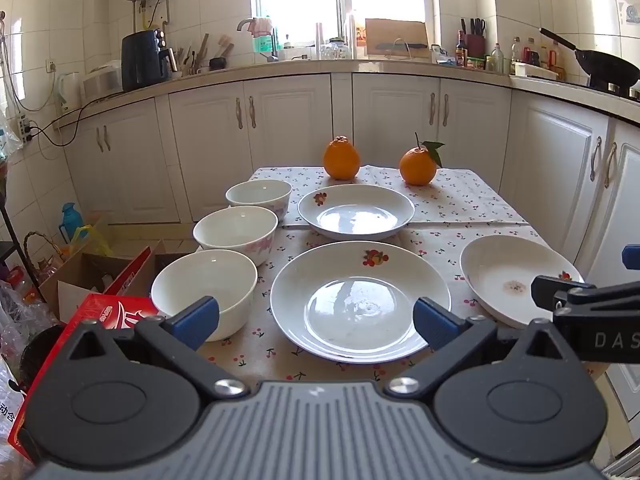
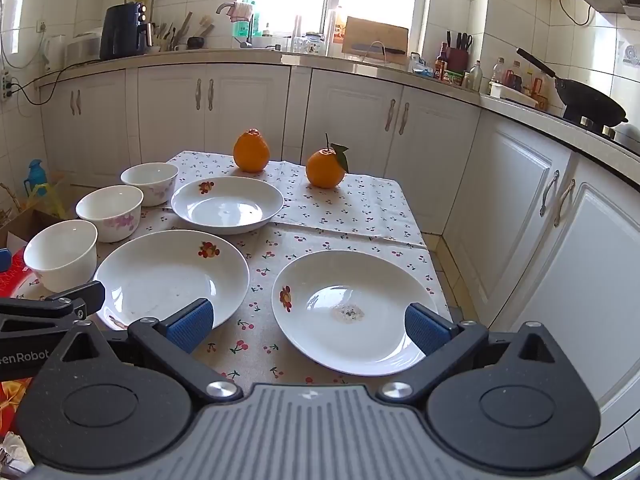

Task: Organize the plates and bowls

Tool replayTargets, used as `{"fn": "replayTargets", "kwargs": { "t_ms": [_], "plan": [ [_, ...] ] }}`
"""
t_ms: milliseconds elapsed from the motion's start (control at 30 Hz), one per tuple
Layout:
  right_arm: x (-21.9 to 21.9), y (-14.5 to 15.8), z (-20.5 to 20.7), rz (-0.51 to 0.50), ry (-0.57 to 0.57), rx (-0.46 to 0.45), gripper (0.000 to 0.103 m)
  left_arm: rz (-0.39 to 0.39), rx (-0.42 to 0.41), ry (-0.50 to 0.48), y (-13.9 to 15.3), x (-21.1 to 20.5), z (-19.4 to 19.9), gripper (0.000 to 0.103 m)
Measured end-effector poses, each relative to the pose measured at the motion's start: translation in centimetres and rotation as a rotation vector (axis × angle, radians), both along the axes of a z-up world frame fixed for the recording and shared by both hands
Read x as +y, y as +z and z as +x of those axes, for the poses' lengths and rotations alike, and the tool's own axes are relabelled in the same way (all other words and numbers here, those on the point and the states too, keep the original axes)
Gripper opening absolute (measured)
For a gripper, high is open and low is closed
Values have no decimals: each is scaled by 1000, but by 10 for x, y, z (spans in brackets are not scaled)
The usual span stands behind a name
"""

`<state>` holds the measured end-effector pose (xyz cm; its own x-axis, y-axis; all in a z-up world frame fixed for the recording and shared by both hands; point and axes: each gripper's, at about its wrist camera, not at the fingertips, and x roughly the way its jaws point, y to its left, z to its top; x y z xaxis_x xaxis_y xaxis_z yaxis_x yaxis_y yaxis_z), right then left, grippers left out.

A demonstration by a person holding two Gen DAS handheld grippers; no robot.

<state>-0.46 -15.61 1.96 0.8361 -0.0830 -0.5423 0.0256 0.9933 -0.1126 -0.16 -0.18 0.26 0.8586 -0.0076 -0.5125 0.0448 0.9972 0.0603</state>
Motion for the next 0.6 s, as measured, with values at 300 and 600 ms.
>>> {"fn": "replayTargets", "kwargs": {
  "t_ms": [300,600],
  "plan": [
    [-3,-2,0,3,1,-1,103,-1,0,-1,1,1,-1,102],
    [-2,-1,-2,0,3,-5,103,2,-4,0,3,2,-1,102]
  ]
}}
